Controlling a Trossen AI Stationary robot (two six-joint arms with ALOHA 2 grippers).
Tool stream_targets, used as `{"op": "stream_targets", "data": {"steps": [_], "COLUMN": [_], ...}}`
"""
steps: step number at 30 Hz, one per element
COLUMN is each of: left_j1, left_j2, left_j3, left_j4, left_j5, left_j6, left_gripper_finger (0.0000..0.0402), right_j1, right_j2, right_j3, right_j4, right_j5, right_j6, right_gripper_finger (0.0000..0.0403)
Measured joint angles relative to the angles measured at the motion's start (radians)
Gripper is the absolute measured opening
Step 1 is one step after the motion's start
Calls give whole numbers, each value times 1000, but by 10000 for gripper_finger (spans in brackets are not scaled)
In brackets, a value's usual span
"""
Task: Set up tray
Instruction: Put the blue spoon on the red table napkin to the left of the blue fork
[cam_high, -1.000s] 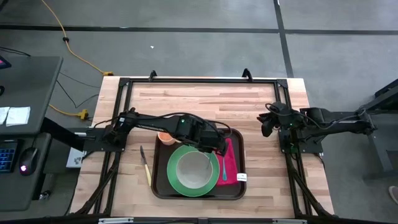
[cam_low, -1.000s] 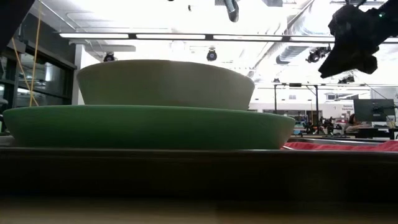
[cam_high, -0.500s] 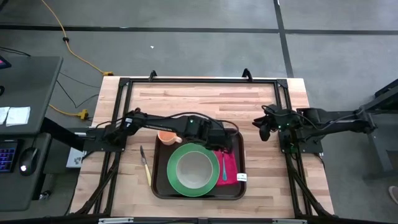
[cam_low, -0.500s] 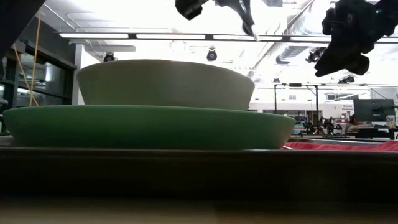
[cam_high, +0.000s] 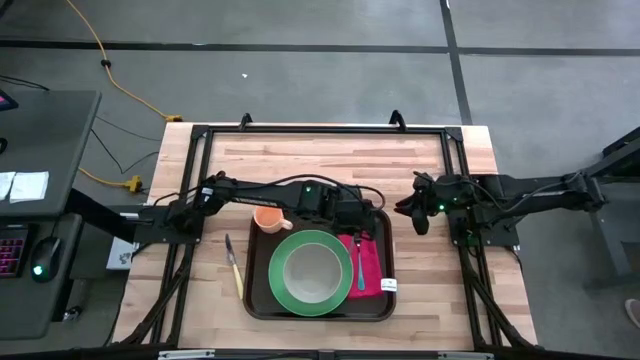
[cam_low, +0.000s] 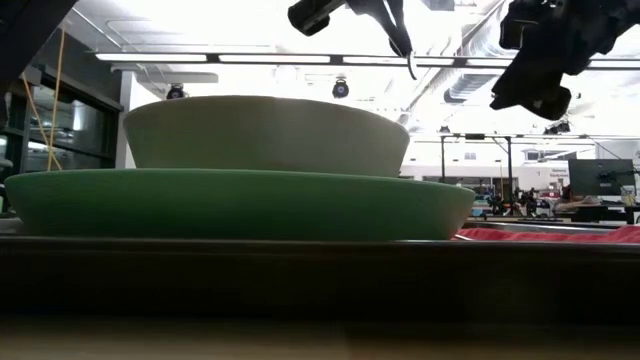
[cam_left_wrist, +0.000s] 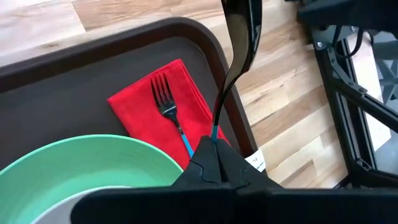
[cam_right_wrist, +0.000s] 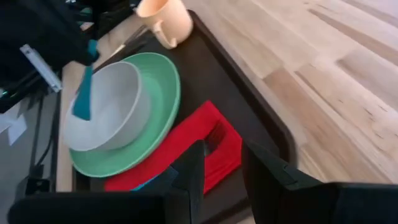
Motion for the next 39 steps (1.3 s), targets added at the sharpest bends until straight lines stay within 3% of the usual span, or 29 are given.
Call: {"op": "stream_targets", "data": {"steps": [12,29,39], "left_j1": [0,7,7], "left_j2": [12,19,19], "left_j3": [1,1,1], "left_j4": [2,22,21], "left_j5": [-6,-38,-64], "left_j6": [-1,14,15], "left_gripper_finger": [3,3,3], "right_j1": [0,6,6], "right_j2": [76,89,183], "right_j3": [0,0,0], "right_j4": [152,310,358], "right_j5": [-122,-156,-177], "right_j6": [-22,-12,-7], "right_gripper_finger": [84,85,125]}}
